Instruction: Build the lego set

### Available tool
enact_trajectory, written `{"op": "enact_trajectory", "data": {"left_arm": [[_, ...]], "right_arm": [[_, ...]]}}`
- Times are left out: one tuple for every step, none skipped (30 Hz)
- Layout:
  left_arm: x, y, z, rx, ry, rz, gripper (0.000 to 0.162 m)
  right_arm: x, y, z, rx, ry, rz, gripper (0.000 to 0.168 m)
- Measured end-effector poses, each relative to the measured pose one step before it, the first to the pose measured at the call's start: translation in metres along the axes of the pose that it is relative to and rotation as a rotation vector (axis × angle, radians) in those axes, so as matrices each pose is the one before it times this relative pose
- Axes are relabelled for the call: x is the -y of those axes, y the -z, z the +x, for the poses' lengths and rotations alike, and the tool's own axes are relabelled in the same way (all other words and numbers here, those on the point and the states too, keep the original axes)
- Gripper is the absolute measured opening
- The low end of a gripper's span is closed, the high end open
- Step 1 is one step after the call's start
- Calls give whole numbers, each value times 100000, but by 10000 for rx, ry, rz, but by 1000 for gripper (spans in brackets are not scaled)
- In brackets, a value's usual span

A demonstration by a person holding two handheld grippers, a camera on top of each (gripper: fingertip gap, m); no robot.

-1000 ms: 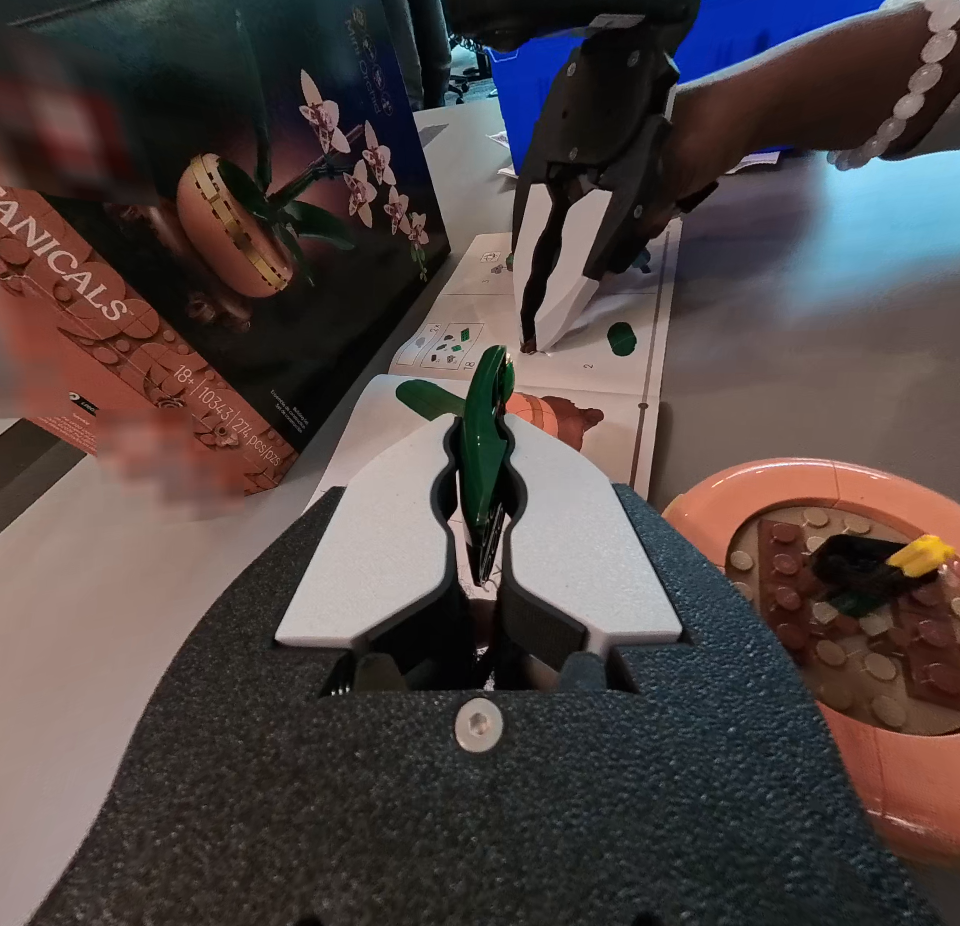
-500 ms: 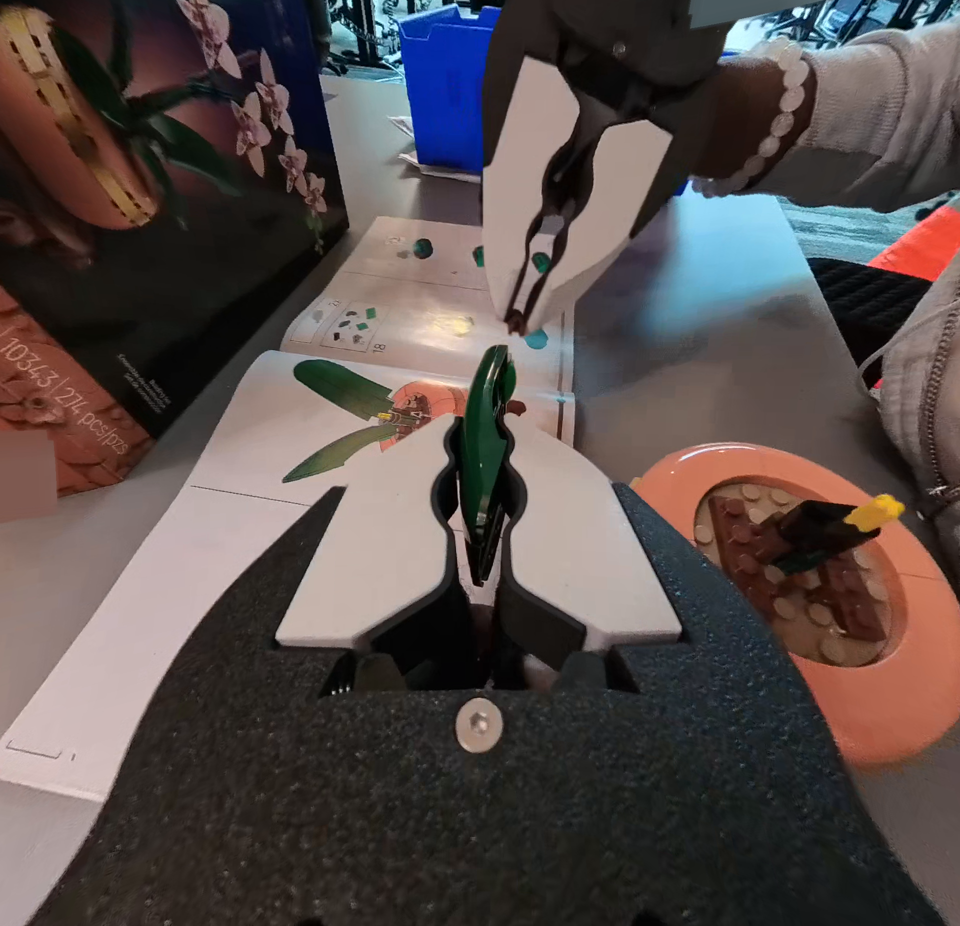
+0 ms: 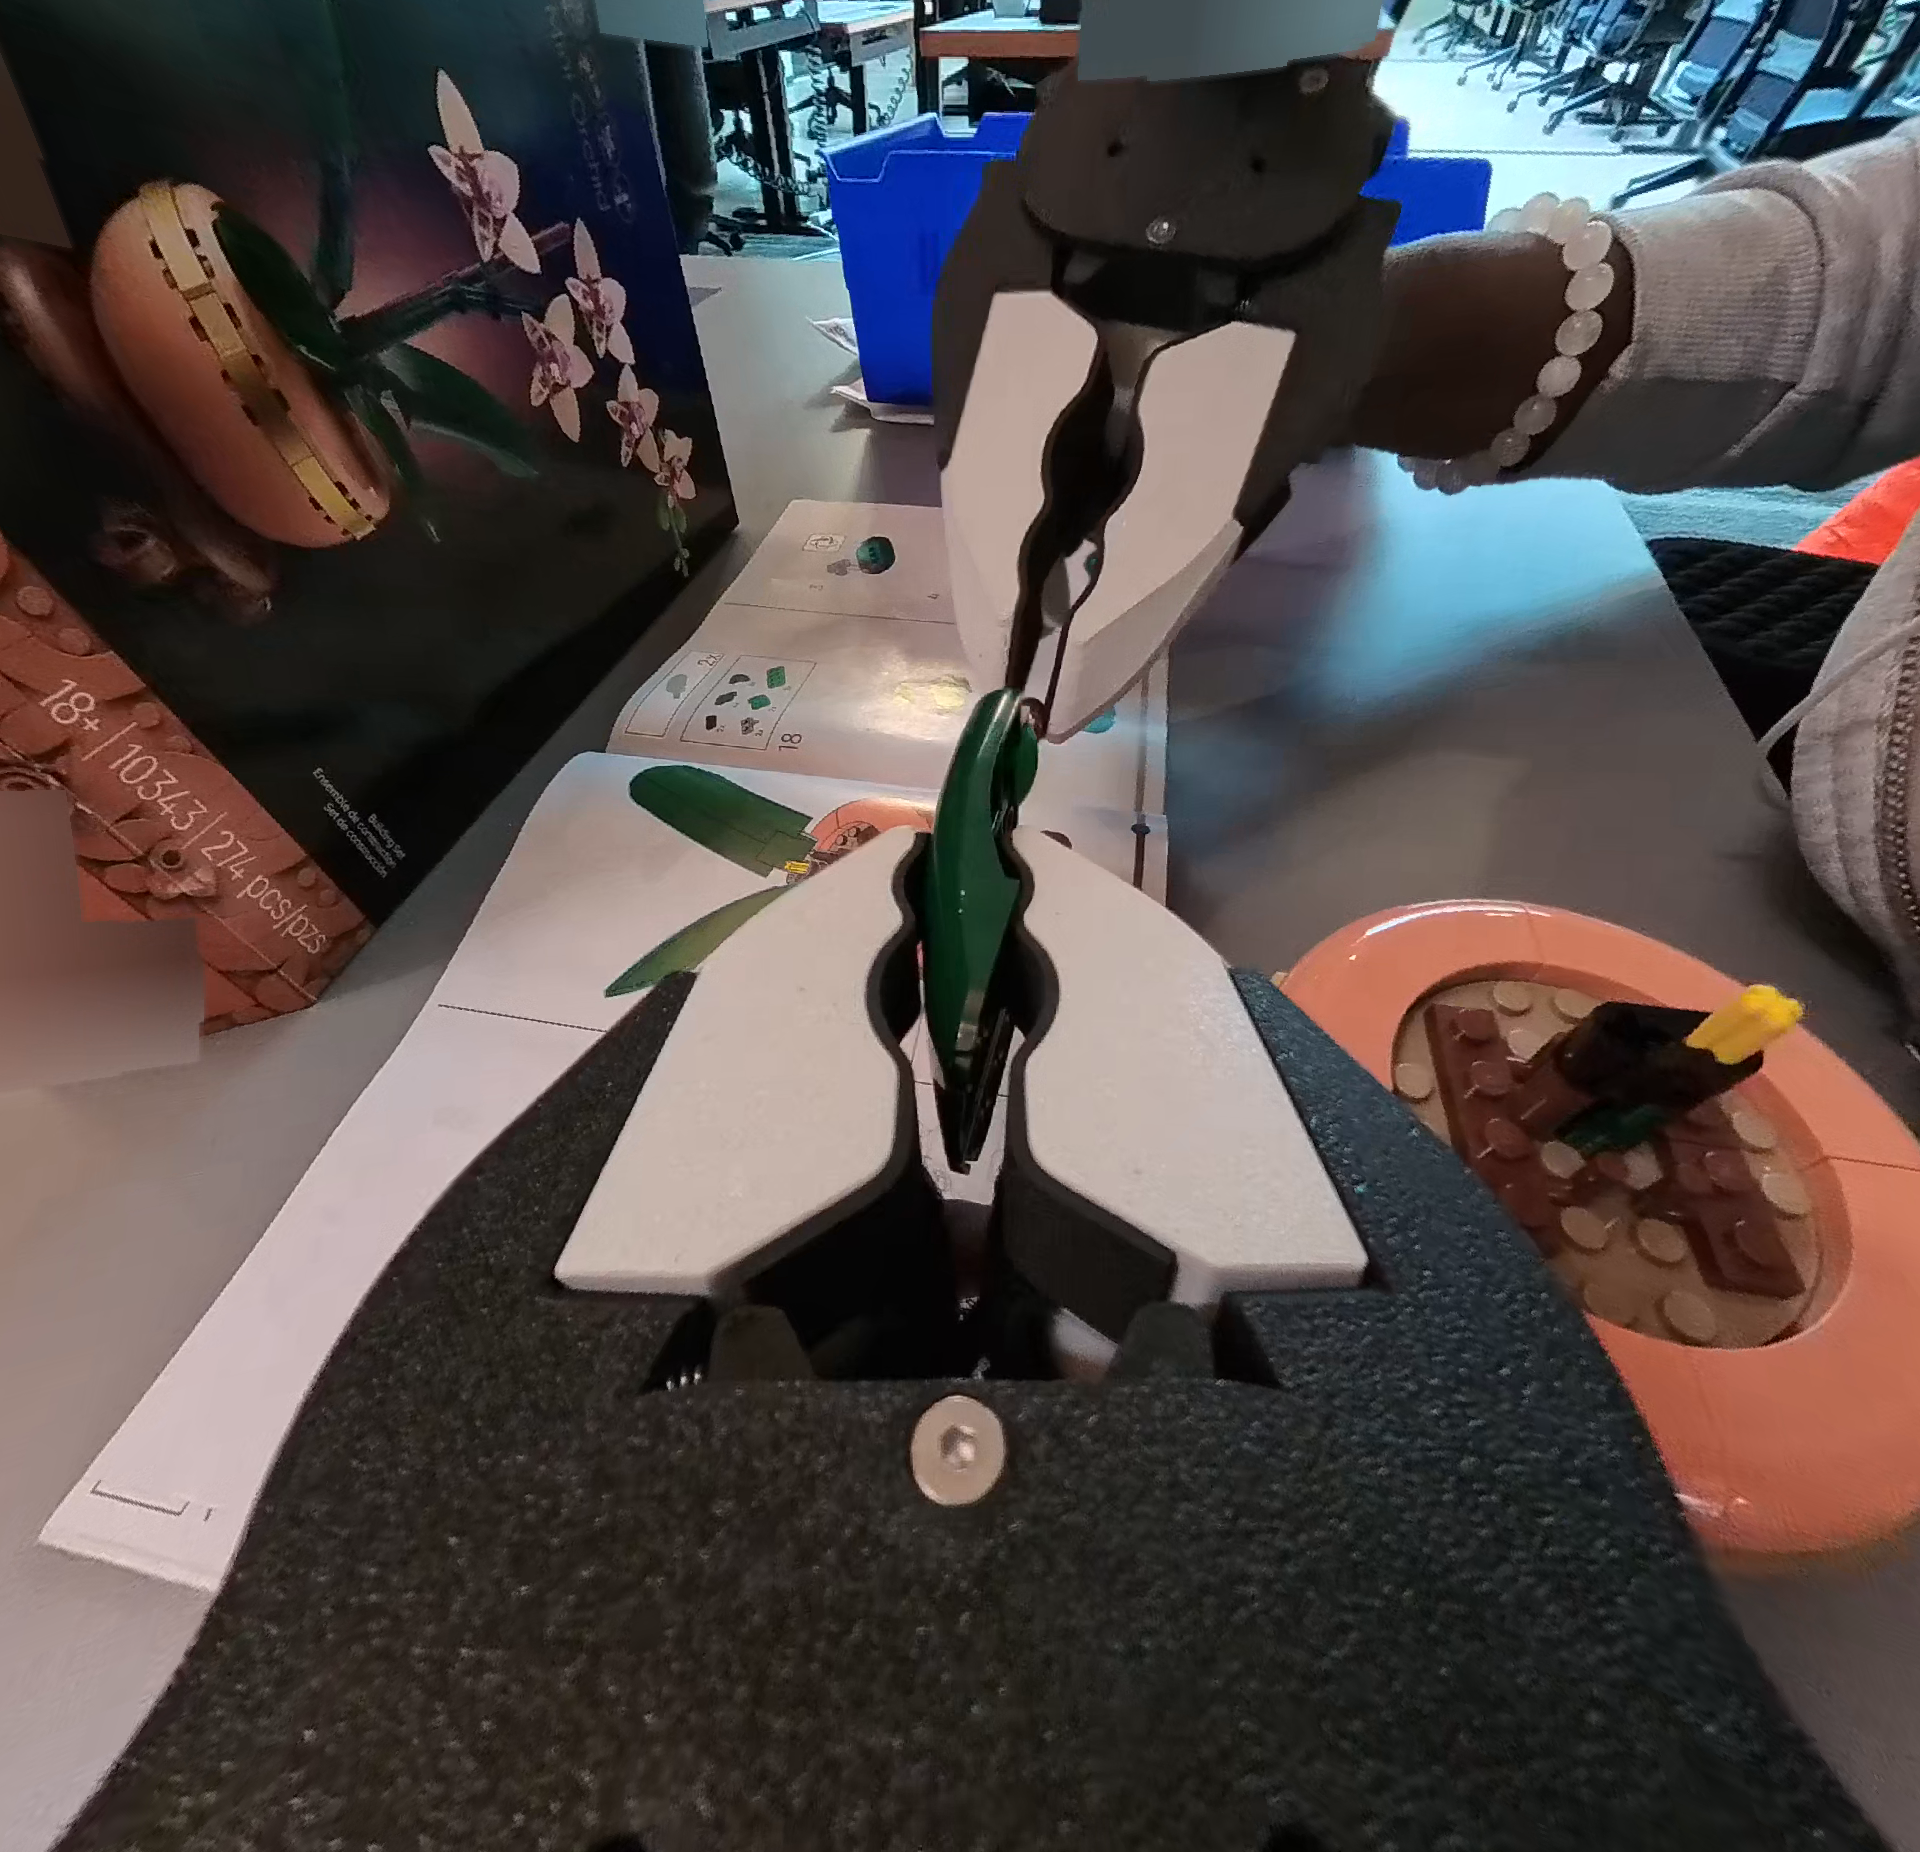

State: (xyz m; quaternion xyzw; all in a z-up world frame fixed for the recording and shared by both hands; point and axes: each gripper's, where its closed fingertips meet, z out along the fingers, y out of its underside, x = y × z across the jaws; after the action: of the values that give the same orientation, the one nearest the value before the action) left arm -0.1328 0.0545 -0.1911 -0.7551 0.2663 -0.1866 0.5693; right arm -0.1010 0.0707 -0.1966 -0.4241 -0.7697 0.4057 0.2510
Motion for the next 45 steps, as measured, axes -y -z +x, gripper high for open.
{"op": "enact_trajectory", "data": {"left_arm": [[20, -1, -38, 41, 2, 8, 11], [-1, 44, 3, -2, -11, 1, 11], [2, -9, 29, -8, -16, -1, 11], [-5, -6, 1, -13, 6, -5, 11], [-7, 4, 32, -24, 1, -6, 11], [-19, -9, 20, -20, -12, -10, 11], [-10, -1, 16, -6, -8, 0, 11], [12, 6, 8, 2, -1, 13, 11], [15, -2, -25, 20, -7, 13, 10], [2, 1, -69, 65, -83, 29, 11], [59, 13, -149, 183, -213, 83, 11], [322, 108, -235, 324, -505, 237, 11], [781, 277, -240, 471, -943, 459, 10], [1109, 378, -243, 574, -1320, 534, 11], [1133, 393, -266, 600, -1504, 470, 10], [827, 326, -120, 433, -1522, 291, 10], [253, 186, 123, 164, -1390, -28, 10], [-400, 57, 334, -71, -1180, -385, 10], [-648, 14, 292, -83, -1032, -438, 10], [-444, 64, -259, 208, -687, -197, 10], [-357, 15, 61, -62, -489, -50, 10], [-310, -59, 126, -113, -299, -34, 10], [-200, -97, -30, 3, -188, 39, 10], [-61, -87, -70, 27, -52, 120, 10], [92, -128, -40, -17, 36, 157, 10], [122, -110, 0, -2, 14, 160, 10], [152, -119, 41, 13, -105, 106, 10], [147, -90, 225, -85, -210, 52, 10], [84, -76, 342, -118, -225, 16, 10], [58, -62, 396, -141, -160, 16, 10], [60, -50, 358, -113, -53, 24, 10], [43, -51, 185, -19, 49, 26, 10], [29, -50, 110, -5, 82, 33, 10], [1, -24, 37, 18, 18, 9, 10], [-16, -33, 63, -16, -52, -7, 10], [-49, -40, 81, -29, -52, -11, 10], [-2, -31, 25, 16, 17, 14, 10], [18, -54, 51, -5, 70, 19, 10], [-3, 4, 48, -7, 19, 15, 10], [29, 7, 52, -13, -13, 23, 10], [18, 14, 62, -22, -22, 1, 10], [21, -34, 66, 1, -42, 4, 9], [12, -32, 55, 6, -1, -1, 9], [-2, -26, 34, 1, 25, 3, 9], [21, -39, 40, -7, 23, 27, 9]], "right_arm": [[16, -6, 9, 66, -163, 81, 6], [-6, 32, -148, 77, -156, 60, 6], [-3, -3, 22, 19, -60, 50, 6], [-6, 1, 5, 15, -41, 49, 6], [-44, 22, -29, 47, -98, 32, 6], [-23, 58, 28, 20, -95, 52, 6], [-7, 96, 91, -4, -110, 53, 6], [75, 108, 68, -23, -32, 76, 6], [150, 8, -119, 70, -39, 83, 6], [18, -81, -63, 63, -96, -25, 6], [-19, -63, -120, 117, -108, -33, 6], [172, 119, -176, 219, -317, 73, 6], [359, 189, -36, 276, -484, 185, 6], [420, 288, -38, 365, -566, 172, 6], [512, 326, -60, 349, -422, 202, 6], [451, 295, -114, 315, -194, 116, 6], [405, 198, -120, 235, -63, 18, 6], [323, 93, -109, 171, 23, -57, 6], [196, -58, -128, 144, 149, -145, 6], [4, -269, -30, -6, 304, -280, 6], [-385, -330, 206, -134, 345, -455, 6], [-380, -366, 277, -130, 259, -363, 6], [-102, -299, 145, 15, 185, -75, 6], [116, -241, 125, 105, 0, 147, 6], [3, -191, 245, 82, -138, 116, 6], [-103, -59, 318, 14, -23, 67, 6], [-115, 4, 298, -6, 69, 75, 6], [-88, 46, 45, 147, 79, 98, 6], [-19, 56, 41, 125, -68, 113, 6], [-28, 41, -61, 190, -143, 75, 6], [-62, -2, -25, 130, -79, 15, 6], [-125, -62, -37, 89, -12, -85, 6], [-299, -123, 0, 40, 15, -153, 6], [-163, -143, -11, 22, 39, -129, 6], [-140, -118, 85, -16, 6, -91, 6], [-44, -94, 63, 40, -29, -13, 6], [-14, -84, -11, 84, -23, 21, 6], [-27, -75, -7, 56, 4, 7, 6], [-40, -78, -46, 52, 38, -10, 6], [-65, -71, 0, 13, 45, -42, 6], [-88, -54, 5, 21, 6, -35, 6], [-75, -30, -6, 34, -35, -20, 6], [-52, 75, -46, 22, -54, 6, 6], [-70, -1, -39, 35, -21, -21, 6], [-86, -1, -32, 7, 12, -43, 6]]}}
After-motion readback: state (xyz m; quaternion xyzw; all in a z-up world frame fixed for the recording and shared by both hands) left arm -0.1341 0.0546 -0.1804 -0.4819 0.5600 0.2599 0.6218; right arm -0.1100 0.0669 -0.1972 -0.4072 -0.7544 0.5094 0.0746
